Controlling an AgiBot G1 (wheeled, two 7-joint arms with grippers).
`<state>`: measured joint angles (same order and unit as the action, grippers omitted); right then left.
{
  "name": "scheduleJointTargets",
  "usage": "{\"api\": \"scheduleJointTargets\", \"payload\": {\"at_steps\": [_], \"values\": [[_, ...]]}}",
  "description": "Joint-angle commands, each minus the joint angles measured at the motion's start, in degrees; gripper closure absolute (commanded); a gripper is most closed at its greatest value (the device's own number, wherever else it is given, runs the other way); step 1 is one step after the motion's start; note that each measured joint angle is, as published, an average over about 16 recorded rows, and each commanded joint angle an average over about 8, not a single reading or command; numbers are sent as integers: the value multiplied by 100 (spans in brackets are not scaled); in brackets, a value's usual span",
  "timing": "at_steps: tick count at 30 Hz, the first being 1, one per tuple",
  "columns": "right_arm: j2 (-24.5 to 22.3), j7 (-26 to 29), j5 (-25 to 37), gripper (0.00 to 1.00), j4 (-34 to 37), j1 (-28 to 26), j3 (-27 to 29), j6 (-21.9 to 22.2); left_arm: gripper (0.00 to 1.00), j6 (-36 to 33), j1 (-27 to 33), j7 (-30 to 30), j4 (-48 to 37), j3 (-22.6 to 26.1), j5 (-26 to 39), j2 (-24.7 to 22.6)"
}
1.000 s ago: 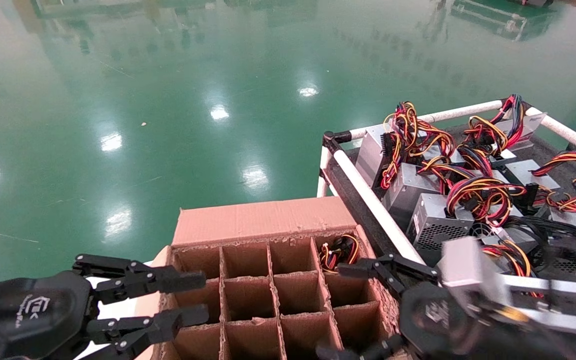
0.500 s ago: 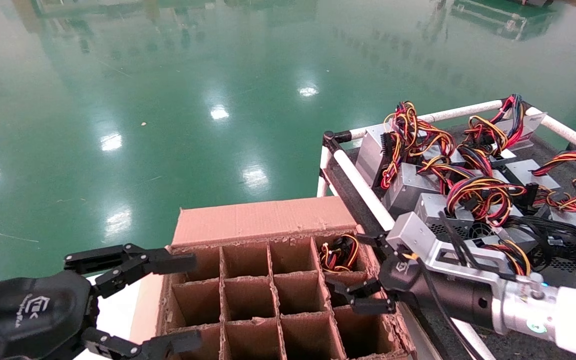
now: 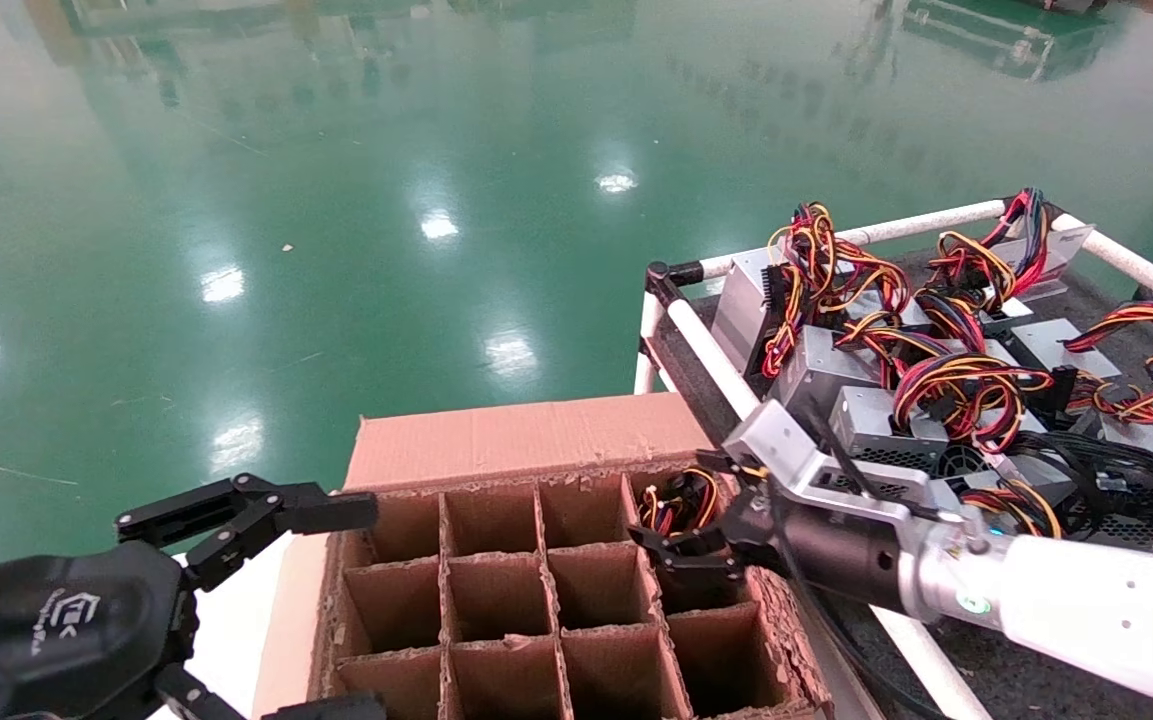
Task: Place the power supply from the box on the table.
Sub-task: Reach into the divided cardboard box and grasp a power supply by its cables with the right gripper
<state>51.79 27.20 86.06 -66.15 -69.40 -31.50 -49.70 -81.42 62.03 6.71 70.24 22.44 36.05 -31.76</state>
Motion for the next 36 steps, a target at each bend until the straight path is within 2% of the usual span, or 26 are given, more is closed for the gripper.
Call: {"api": "scheduleJointTargets", "payload": {"at_steps": [1,3,4,36], "values": [[105,52,94,76,87,-65,-49,47,0,0,0,0,0,0,0,0],[176,68,152,96,164,-107,-79,78,0,0,0,0,0,0,0,0],[204,72,174,100,197,-124,-90,89,0,0,0,0,0,0,0,0],[353,146,241,100,655,-199,-142,125,0,0,0,0,0,0,0,0]]}}
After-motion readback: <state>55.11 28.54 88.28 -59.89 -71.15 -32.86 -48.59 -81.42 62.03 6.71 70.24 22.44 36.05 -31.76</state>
